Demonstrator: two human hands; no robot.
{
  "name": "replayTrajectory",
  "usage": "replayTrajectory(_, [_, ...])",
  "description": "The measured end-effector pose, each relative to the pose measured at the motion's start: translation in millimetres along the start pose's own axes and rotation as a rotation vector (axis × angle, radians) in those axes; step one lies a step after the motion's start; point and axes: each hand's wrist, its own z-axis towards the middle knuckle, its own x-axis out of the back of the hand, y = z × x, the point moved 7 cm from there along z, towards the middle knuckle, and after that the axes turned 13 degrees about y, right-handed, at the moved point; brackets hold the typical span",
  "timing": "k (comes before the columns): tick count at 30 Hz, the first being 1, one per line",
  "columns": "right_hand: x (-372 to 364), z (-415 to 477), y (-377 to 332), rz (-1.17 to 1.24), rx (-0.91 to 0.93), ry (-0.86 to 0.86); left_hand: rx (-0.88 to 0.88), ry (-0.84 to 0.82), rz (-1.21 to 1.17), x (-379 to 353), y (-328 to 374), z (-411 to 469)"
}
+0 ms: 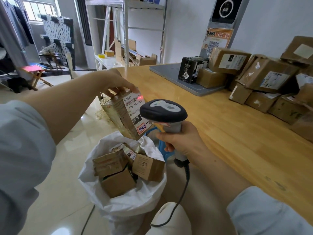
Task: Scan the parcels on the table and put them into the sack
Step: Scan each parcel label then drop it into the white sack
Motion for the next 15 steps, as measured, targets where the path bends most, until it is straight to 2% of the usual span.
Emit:
replayTrajectory(8, [-17.3, 9.8, 34.9, 0.015, -0.105, -0.05, 0.09, -0.015, -0.024, -19.5, -45.6, 9.3])
replayTrajectory(12, [-30.1, 17.2, 94.9, -0.025, -0.332, -0.012, 0.164, -0.012, -0.06, -43.1, -87.2, 12.0])
replayTrajectory(15, [-41.6, 14.1, 138.7, 0.029, -0.591, -0.04, 0.211, -0.011, -0.091, -67.6, -117.6, 15.4])
